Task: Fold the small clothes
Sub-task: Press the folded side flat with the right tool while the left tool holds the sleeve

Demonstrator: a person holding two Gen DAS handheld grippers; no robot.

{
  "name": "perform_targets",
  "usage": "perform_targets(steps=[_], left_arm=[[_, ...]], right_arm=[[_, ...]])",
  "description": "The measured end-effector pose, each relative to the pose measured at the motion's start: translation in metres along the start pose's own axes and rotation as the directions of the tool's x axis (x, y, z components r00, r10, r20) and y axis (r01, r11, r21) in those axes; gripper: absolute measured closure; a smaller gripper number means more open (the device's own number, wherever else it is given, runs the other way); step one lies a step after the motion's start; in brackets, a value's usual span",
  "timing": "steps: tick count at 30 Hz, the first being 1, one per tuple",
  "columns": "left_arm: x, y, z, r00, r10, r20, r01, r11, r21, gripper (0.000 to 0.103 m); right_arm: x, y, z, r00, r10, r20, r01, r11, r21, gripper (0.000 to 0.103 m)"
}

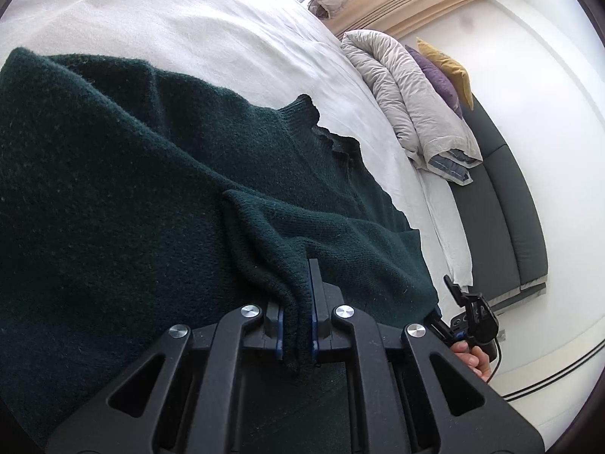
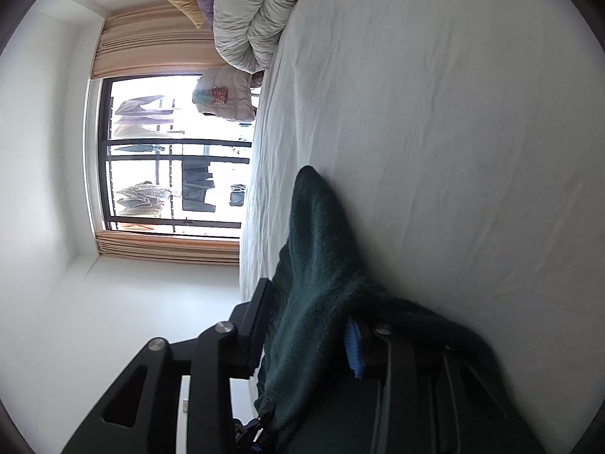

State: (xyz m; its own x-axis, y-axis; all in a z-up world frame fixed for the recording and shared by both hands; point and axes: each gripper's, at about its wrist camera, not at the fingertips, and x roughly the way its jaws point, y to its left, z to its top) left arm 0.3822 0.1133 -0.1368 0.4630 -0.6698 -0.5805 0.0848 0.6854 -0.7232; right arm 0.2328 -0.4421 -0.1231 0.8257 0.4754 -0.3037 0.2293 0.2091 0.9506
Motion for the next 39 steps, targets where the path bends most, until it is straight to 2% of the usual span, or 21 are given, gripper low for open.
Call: perform_targets(steps=[8,12,14,17,23,26,27,28,30,32,34,36,38,39], left_arm=[[-0.005,-0.006,0.002,0.999,0.020,-0.040,-0.020,1.000,-0.003,0.093],[-0.015,-0.007,-0.001,0.997,0.034,-0.064,-0.035,0.999,-0.013,0.091],[-0.019,-0.003,-0.003,0.997,0.027,-0.072,-0.030,0.999,-0.034,0.091],[-0.023,-0.001,-0.006,0.997,0.023,-0.079,-0.027,0.998,-0.053,0.091],[-0.034,0.002,-0.018,0.996,0.033,-0.085,-0.037,0.998,-0.053,0.091],[-0.055,0.001,-0.020,0.995,0.101,-0.020,-0.102,0.992,-0.071,0.091],[-0.065,-0.005,-0.020,0.988,0.153,0.032,-0.151,0.987,-0.056,0.091],[-0.070,-0.013,-0.019,0.984,0.167,0.064,-0.166,0.986,-0.033,0.091],[-0.068,-0.032,-0.014,0.984,0.152,0.088,-0.156,0.987,0.045,0.091],[-0.054,-0.051,-0.007,0.984,0.151,0.089,-0.161,0.980,0.115,0.091],[-0.032,-0.061,-0.002,0.986,0.141,0.087,-0.154,0.975,0.162,0.091],[-0.010,-0.061,-0.001,0.982,0.179,0.056,-0.186,0.967,0.174,0.091],[0.010,-0.048,-0.007,0.976,0.219,-0.008,-0.215,0.964,0.154,0.091],[0.009,-0.042,-0.014,0.982,0.189,0.009,-0.188,0.969,0.157,0.091]], right_arm=[[-0.019,0.013,-0.010,0.996,-0.086,-0.003,0.086,0.995,-0.053,0.061],[-0.036,0.024,-0.020,0.988,-0.152,0.029,0.154,0.984,-0.085,0.048],[-0.039,0.036,-0.022,0.985,-0.166,0.055,0.171,0.979,-0.110,0.046],[-0.032,0.063,-0.024,0.987,-0.151,0.055,0.159,0.971,-0.181,0.045],[0.007,0.099,-0.026,0.983,-0.181,0.013,0.176,0.934,-0.312,0.044],[0.029,0.099,-0.028,0.976,-0.214,-0.036,0.189,0.918,-0.348,0.044],[0.037,0.096,-0.028,0.973,-0.227,-0.048,0.196,0.914,-0.356,0.044],[0.043,0.094,-0.028,0.969,-0.242,-0.052,0.207,0.908,-0.364,0.044],[0.056,0.083,-0.026,0.962,-0.260,-0.084,0.212,0.904,-0.372,0.044],[0.067,0.068,-0.025,0.946,-0.308,-0.106,0.252,0.898,-0.361,0.044],[0.071,0.052,-0.025,0.937,-0.331,-0.115,0.273,0.895,-0.352,0.060],[0.065,0.042,-0.025,0.940,-0.328,-0.097,0.274,0.893,-0.357,0.071],[0.056,0.035,-0.020,0.945,-0.310,-0.103,0.259,0.903,-0.344,0.077],[0.051,0.033,-0.017,0.946,-0.309,-0.102,0.259,0.905,-0.338,0.079]])
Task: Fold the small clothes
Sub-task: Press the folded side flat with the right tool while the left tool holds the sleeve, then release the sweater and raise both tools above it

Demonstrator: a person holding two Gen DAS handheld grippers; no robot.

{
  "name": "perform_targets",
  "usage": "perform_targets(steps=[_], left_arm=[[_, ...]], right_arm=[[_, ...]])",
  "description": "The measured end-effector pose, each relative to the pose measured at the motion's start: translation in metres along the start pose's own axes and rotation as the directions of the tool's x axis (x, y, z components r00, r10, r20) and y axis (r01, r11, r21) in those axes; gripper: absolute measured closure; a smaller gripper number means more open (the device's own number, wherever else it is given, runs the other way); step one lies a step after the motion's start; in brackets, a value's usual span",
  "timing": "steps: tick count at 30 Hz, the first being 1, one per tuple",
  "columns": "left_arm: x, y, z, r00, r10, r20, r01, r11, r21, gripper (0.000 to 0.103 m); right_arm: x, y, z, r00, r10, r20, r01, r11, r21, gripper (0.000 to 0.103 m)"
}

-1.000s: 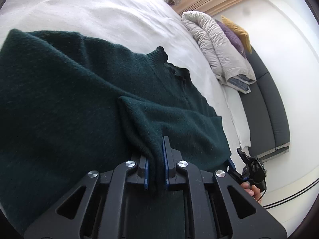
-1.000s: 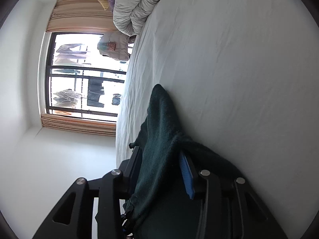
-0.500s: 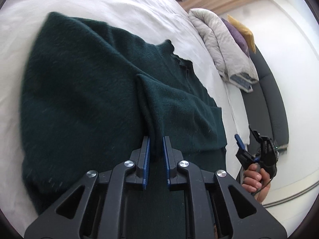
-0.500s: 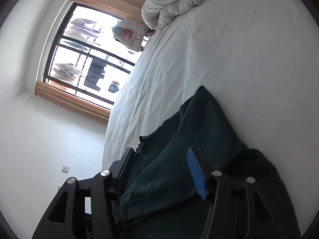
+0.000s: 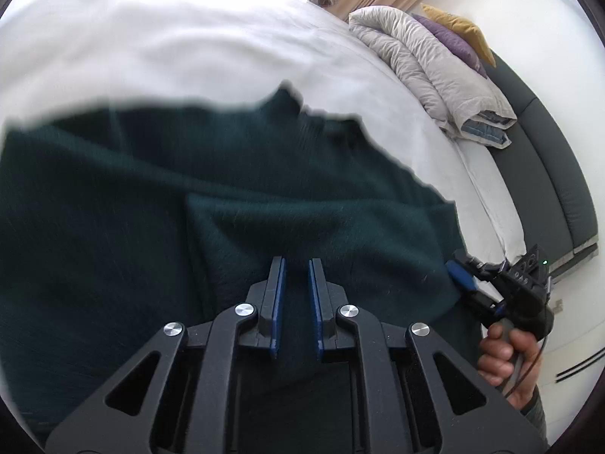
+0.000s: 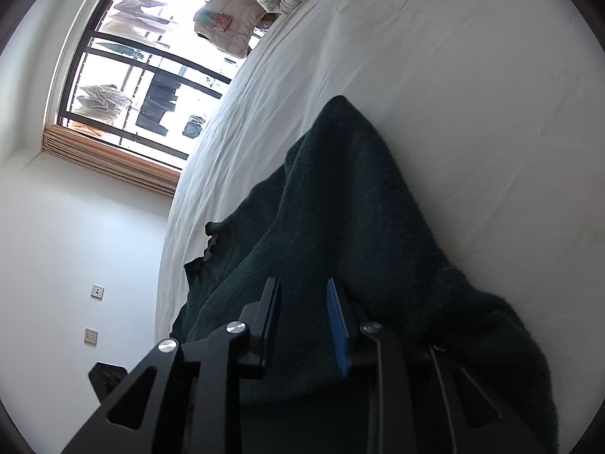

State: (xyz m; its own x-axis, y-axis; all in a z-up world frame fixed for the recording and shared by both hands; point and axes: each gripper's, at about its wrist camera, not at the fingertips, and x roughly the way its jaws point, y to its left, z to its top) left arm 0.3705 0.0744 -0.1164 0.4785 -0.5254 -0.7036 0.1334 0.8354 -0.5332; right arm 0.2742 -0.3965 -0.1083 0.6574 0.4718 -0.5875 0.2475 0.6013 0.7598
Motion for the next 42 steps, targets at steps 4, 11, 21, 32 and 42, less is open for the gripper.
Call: perform_targets(steps=[4,11,21,32,42], left_arm=[[-0.007,0.011,-0.011,0.999,-0.042,0.016,0.042,0.999,0.020,0.091],[-0.002,0.016,-0.021,0.995,-0.069,0.074,0.066,0.997,0.042,0.091],[-0.002,0.022,-0.025,0.992,-0.093,0.090,0.090,0.995,0.040,0.091],[-0.007,0.021,-0.028,0.990,-0.091,0.104,0.087,0.995,0.044,0.091],[-0.013,0.024,-0.028,0.986,-0.120,0.112,0.118,0.993,0.029,0.091]], right_arm=[[-0.021,-0.005,0.008,0.999,-0.018,0.035,0.017,1.000,0.024,0.076],[0.004,0.050,0.005,0.995,0.093,-0.037,-0.096,0.992,-0.078,0.049],[0.005,0.001,0.030,0.996,0.081,0.048,-0.085,0.992,0.088,0.068],[0.000,0.056,-0.017,0.974,0.223,-0.023,-0.224,0.972,-0.063,0.037],[-0.060,-0.028,-0.021,0.991,0.073,0.111,-0.083,0.993,0.086,0.060]])
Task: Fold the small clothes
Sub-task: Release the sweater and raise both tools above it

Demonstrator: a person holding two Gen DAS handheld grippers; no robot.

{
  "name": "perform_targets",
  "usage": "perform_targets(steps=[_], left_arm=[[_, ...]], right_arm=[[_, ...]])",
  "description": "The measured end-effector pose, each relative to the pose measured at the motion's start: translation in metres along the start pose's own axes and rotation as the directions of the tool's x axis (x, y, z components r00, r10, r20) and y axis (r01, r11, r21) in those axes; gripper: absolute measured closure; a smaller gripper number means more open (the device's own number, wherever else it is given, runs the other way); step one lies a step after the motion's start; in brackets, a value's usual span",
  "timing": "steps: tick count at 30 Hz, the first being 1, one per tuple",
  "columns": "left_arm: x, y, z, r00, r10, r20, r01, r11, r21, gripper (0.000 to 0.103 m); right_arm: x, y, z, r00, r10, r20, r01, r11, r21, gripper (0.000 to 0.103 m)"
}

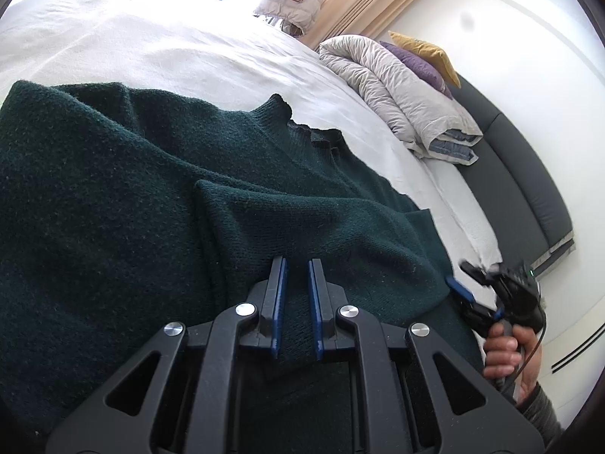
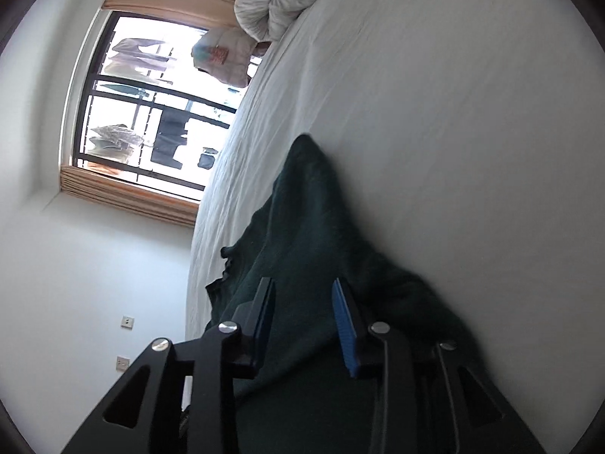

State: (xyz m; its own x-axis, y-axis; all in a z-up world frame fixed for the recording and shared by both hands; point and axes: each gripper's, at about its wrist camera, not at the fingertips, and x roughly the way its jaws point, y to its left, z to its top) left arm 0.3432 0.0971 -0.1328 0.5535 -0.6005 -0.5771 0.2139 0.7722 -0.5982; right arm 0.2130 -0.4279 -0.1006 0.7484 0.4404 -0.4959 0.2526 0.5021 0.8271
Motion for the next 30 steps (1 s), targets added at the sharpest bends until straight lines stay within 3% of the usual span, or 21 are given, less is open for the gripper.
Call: perform_targets(steps=[1,2,3,4,6,7,8,11,13,15,17,20,21,22,24,27,30], left_arm=[[-0.004,-0.001,0.000,1.000,-0.001,0.002,0.001,1.000,-0.003,0.091],[-0.009,-0.002,-0.001,1.000,0.005,0.007,-0.005,1.000,-0.006,0.091],[-0.017,-0.003,-0.003,1.000,0.025,0.017,-0.025,1.000,-0.012,0.091],[-0.029,-0.007,-0.006,0.998,0.059,0.034,-0.058,0.998,-0.015,0.087],[-0.053,-0.014,-0.014,0.995,0.081,0.062,-0.080,0.997,-0.016,0.053],[-0.067,-0.019,-0.021,0.994,0.079,0.075,-0.078,0.997,-0.020,0.007],[-0.080,-0.023,-0.026,0.993,0.074,0.092,-0.072,0.997,-0.021,0.000],[-0.127,-0.035,-0.050,0.987,0.051,0.153,-0.047,0.999,-0.026,0.000],[-0.153,-0.041,-0.067,0.981,0.084,0.176,-0.081,0.996,-0.024,0.000],[-0.182,-0.050,-0.087,0.963,0.147,0.227,-0.154,0.988,0.013,0.000],[-0.201,-0.061,-0.103,0.940,0.212,0.266,-0.236,0.970,0.059,0.000],[-0.224,-0.080,-0.127,0.929,0.216,0.300,-0.265,0.955,0.135,0.000],[-0.230,-0.088,-0.134,0.928,0.209,0.309,-0.268,0.950,0.161,0.000],[-0.235,-0.094,-0.141,0.932,0.192,0.308,-0.257,0.949,0.184,0.000],[-0.244,-0.105,-0.152,0.931,0.185,0.316,-0.259,0.943,0.209,0.000],[-0.255,-0.116,-0.165,0.912,0.225,0.343,-0.313,0.922,0.227,0.000],[-0.269,-0.126,-0.174,0.898,0.265,0.353,-0.357,0.906,0.228,0.000]], right_arm=[[-0.014,0.003,-0.003,1.000,-0.011,0.018,0.012,1.000,-0.022,0.043],[-0.030,0.009,-0.010,0.998,-0.041,0.044,0.043,0.998,-0.050,0.034],[-0.046,0.016,-0.019,0.995,-0.063,0.078,0.069,0.994,-0.082,0.027],[-0.062,0.024,-0.029,0.993,-0.057,0.105,0.070,0.990,-0.125,0.026],[-0.088,0.044,-0.057,0.992,-0.041,0.123,0.069,0.971,-0.227,0.026],[-0.097,0.054,-0.073,0.989,-0.045,0.138,0.082,0.958,-0.274,0.026],[-0.100,0.064,-0.089,0.987,-0.051,0.150,0.095,0.946,-0.310,0.025],[-0.109,0.088,-0.135,0.983,-0.062,0.172,0.130,0.899,-0.418,0.022],[-0.114,0.099,-0.160,0.982,-0.062,0.180,0.142,0.871,-0.470,0.022],[-0.116,0.112,-0.180,0.982,-0.052,0.183,0.141,0.845,-0.515,0.022],[-0.119,0.128,-0.198,0.977,-0.040,0.211,0.159,0.795,-0.585,0.022],[-0.133,0.152,-0.217,0.957,0.001,0.290,0.205,0.707,-0.677,0.011],[-0.139,0.160,-0.224,0.946,0.025,0.324,0.223,0.677,-0.702,0.002],[-0.143,0.166,-0.228,0.934,0.049,0.353,0.238,0.653,-0.719,0.000],[-0.154,0.177,-0.236,0.919,0.091,0.384,0.254,0.607,-0.753,0.000],[-0.160,0.194,-0.248,0.909,0.114,0.400,0.284,0.534,-0.797,0.000],[-0.169,0.198,-0.259,0.907,0.129,0.401,0.291,0.499,-0.817,0.000]])
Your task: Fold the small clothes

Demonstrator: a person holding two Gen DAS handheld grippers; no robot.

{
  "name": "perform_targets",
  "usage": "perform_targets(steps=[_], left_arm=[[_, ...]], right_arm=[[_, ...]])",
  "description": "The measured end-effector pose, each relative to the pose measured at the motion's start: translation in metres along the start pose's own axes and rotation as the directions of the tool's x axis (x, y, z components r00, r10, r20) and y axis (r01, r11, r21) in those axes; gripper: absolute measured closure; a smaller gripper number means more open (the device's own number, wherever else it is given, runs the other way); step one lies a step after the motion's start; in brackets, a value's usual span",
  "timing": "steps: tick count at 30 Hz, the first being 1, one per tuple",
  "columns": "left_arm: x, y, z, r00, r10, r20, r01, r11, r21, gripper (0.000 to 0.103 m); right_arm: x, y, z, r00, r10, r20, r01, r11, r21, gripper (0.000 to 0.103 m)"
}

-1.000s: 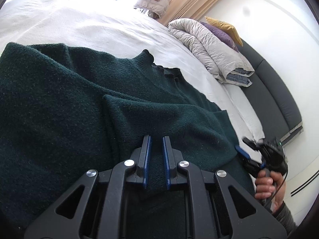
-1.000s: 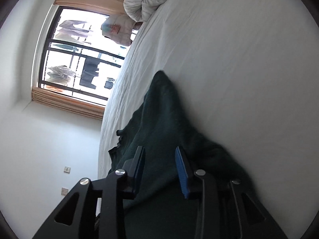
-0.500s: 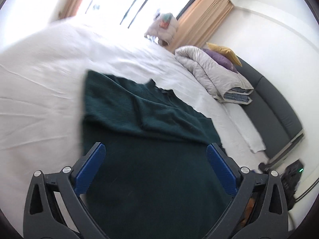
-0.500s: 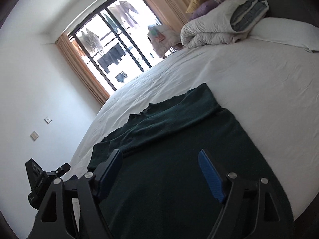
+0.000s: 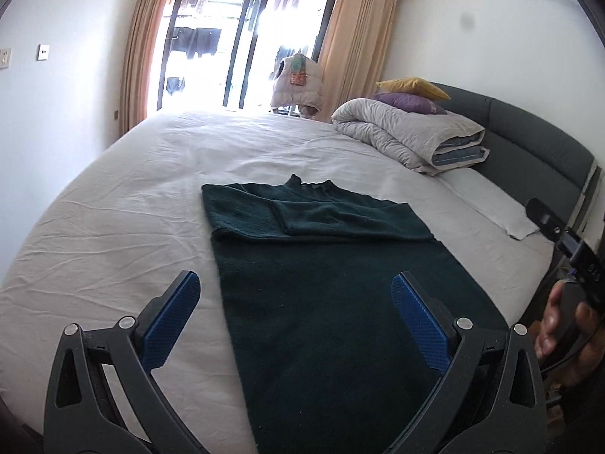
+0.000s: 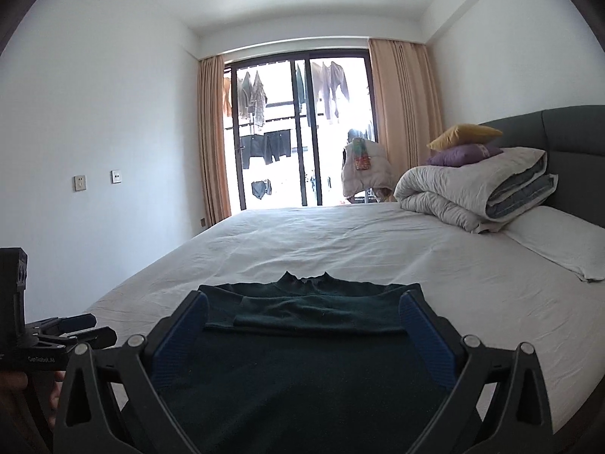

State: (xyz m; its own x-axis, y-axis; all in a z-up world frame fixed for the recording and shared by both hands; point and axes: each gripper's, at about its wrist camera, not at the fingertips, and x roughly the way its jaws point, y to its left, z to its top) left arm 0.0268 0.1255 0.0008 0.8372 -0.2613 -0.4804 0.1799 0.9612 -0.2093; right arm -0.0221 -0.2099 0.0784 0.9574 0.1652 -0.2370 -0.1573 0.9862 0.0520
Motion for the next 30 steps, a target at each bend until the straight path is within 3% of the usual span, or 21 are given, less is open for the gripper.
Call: perform_targets(steps=[3,8,11,13,14,16,17,19,20,21,22,24,27,28,30], left_arm=[[-0.019,0.002,-0.001,0.998,0.053,0.031,-0.053,0.999,-0.007,0.000],[-0.035,0.008,-0.009,0.998,0.061,0.020,-0.061,0.998,-0.026,0.000],[-0.029,0.000,-0.019,0.997,0.057,-0.053,-0.054,0.997,0.057,0.000],[-0.024,-0.024,-0.039,0.987,0.141,-0.077,-0.118,0.961,0.249,0.000],[-0.018,-0.034,-0.050,0.981,0.181,-0.070,-0.148,0.931,0.333,0.000],[-0.014,-0.062,-0.086,0.964,0.266,-0.022,-0.210,0.808,0.551,0.000],[-0.014,-0.070,-0.100,0.965,0.261,-0.016,-0.199,0.771,0.605,0.000],[-0.015,-0.089,-0.137,0.970,0.242,0.006,-0.168,0.655,0.737,0.000],[-0.016,-0.093,-0.148,0.970,0.241,0.014,-0.164,0.613,0.773,0.000],[-0.017,-0.099,-0.166,0.971,0.237,0.024,-0.154,0.545,0.825,0.000],[-0.018,-0.101,-0.175,0.972,0.234,0.030,-0.149,0.506,0.850,0.000],[-0.017,-0.101,-0.201,0.969,0.241,0.059,-0.151,0.387,0.910,0.000],[-0.014,-0.092,-0.225,0.961,0.260,0.096,-0.162,0.246,0.956,0.000],[-0.013,-0.088,-0.232,0.959,0.262,0.109,-0.165,0.203,0.965,0.000],[-0.009,-0.081,-0.241,0.958,0.260,0.117,-0.160,0.148,0.976,0.000]], right_arm=[[-0.014,-0.001,-0.002,1.000,-0.013,0.002,0.013,1.000,-0.019,0.000],[-0.028,-0.006,-0.017,0.998,-0.044,-0.034,0.041,0.996,-0.081,0.000],[-0.037,-0.007,-0.027,0.995,-0.072,-0.066,0.060,0.983,-0.173,0.000],[-0.046,-0.010,-0.037,0.991,-0.090,-0.095,0.065,0.968,-0.243,0.000],[-0.051,-0.011,-0.043,0.989,-0.105,-0.103,0.073,0.958,-0.276,0.001],[-0.059,-0.014,-0.060,0.982,-0.139,-0.125,0.086,0.930,-0.358,0.004],[-0.062,-0.014,-0.069,0.978,-0.157,-0.139,0.090,0.912,-0.400,0.005],[-0.065,-0.016,-0.090,0.965,-0.193,-0.175,0.087,0.871,-0.484,0.009],[-0.065,-0.016,-0.100,0.960,-0.205,-0.193,0.079,0.856,-0.511,0.011],[-0.066,-0.017,-0.108,0.955,-0.211,-0.209,0.071,0.846,-0.529,0.012],[-0.067,-0.018,-0.115,0.951,-0.213,-0.223,0.062,0.840,-0.539,0.012],[-0.068,-0.019,-0.124,0.948,-0.208,-0.243,0.048,0.844,-0.534,0.012],[-0.064,-0.017,-0.131,0.945,-0.190,-0.267,0.032,0.865,-0.501,0.012],[-0.062,-0.015,-0.132,0.944,-0.182,-0.274,0.025,0.870,-0.492,0.012],[-0.060,-0.009,-0.135,0.945,-0.170,-0.280,0.014,0.874,-0.486,0.012]])
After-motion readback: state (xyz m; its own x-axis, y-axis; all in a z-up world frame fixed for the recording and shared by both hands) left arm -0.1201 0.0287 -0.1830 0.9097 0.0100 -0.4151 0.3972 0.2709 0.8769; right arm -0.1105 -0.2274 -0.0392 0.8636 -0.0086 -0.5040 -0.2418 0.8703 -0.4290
